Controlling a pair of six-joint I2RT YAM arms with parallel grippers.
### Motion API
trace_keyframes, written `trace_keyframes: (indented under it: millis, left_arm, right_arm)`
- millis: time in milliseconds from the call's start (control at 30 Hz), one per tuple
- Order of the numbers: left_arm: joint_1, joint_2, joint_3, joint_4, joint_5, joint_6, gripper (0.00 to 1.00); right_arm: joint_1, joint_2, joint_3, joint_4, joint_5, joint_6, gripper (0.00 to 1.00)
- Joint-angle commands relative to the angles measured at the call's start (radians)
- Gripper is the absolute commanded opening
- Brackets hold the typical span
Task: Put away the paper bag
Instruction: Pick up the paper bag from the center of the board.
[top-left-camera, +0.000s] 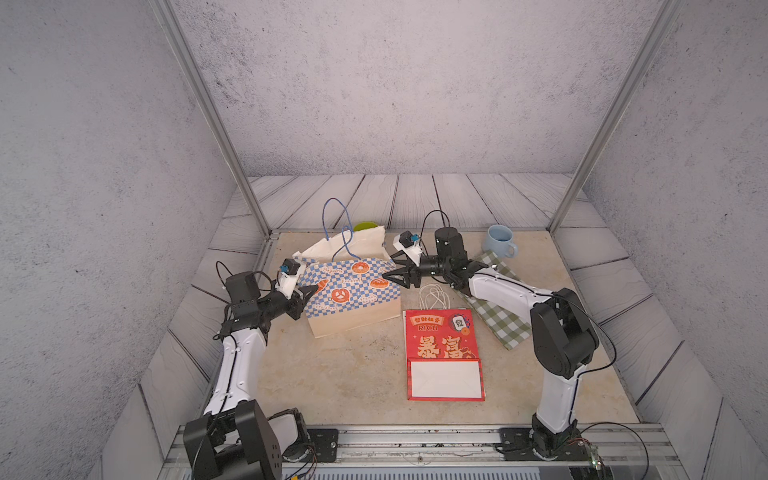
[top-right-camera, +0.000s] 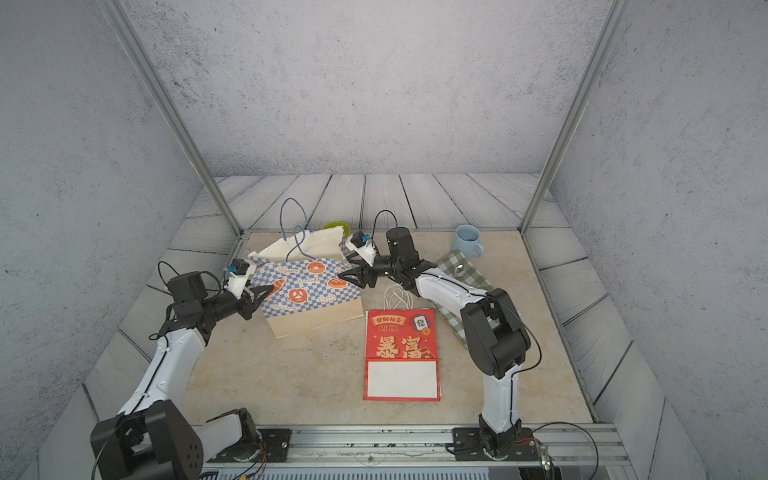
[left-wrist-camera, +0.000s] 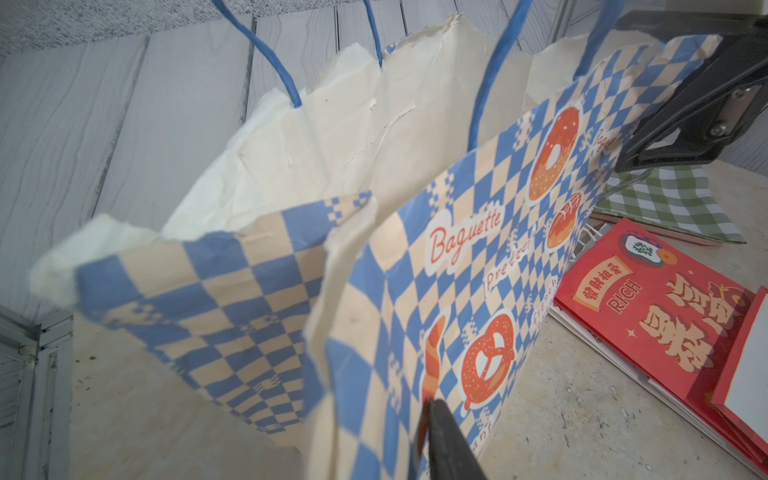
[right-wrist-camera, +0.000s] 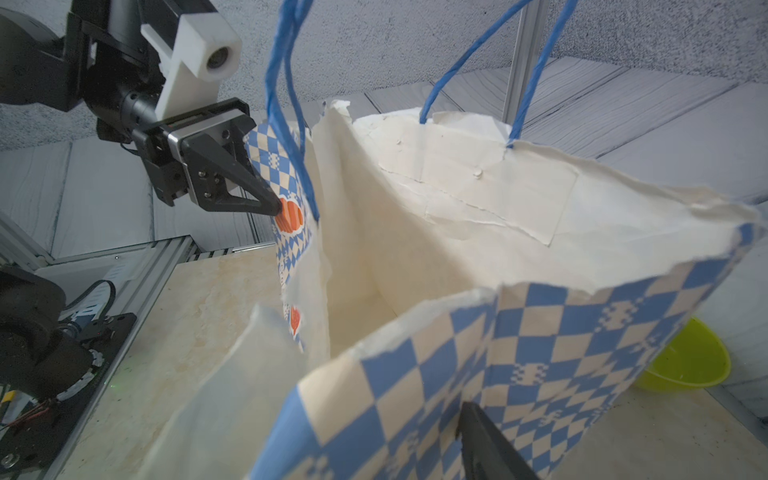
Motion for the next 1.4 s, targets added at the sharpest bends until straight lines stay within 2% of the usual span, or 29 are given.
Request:
trace_keyframes:
  millis: [0, 567, 800, 900, 1033, 1167, 1233, 1267, 1367]
  left_arm:
    - [-0.010, 0.010, 0.020, -0.005, -0.009, 0.008, 0.26]
    - [-0.025, 0.025, 0.035, -0.004, -0.032, 0.000, 0.28]
    - [-0.026, 0.025, 0.055, 0.008, -0.059, -0.026, 0.32]
    - [-0.027, 0.024, 0.064, 0.006, -0.085, -0.047, 0.41]
    - [-0.026, 0.009, 0.069, -0.015, -0.126, -0.055, 0.58]
    - [-0.023, -0.033, 0.054, -0.039, -0.183, -0.062, 0.69]
    - [-0.021, -0.078, 0.041, -0.050, -0.203, -0.074, 0.93]
    - [-0.020, -0.102, 0.039, -0.062, -0.212, -0.080, 0.99]
    - [-0.020, -0.194, 0.032, -0.097, -0.247, -0.106, 0.99]
  right_arm:
    - [0.003, 0.014, 0.030, -0.018, -0.033, -0.029, 0.60]
    - [0.009, 0.057, 0.074, -0.065, -0.071, -0.084, 0.36]
    - [0.013, 0.046, 0.084, -0.039, -0.061, -0.063, 0.21]
    - [0.013, 0.042, 0.081, -0.019, -0.048, -0.047, 0.14]
    - [0.013, 0.032, 0.072, -0.007, -0.048, -0.032, 0.07]
    - [0.013, 0.014, 0.066, 0.009, -0.042, -0.010, 0.03]
    - [0.013, -0.001, 0.062, 0.012, -0.033, -0.002, 0.03]
    - [0.011, -0.009, 0.058, 0.014, -0.027, -0.001, 0.03]
    - [0.008, -0.049, 0.047, 0.016, -0.009, 0.012, 0.02]
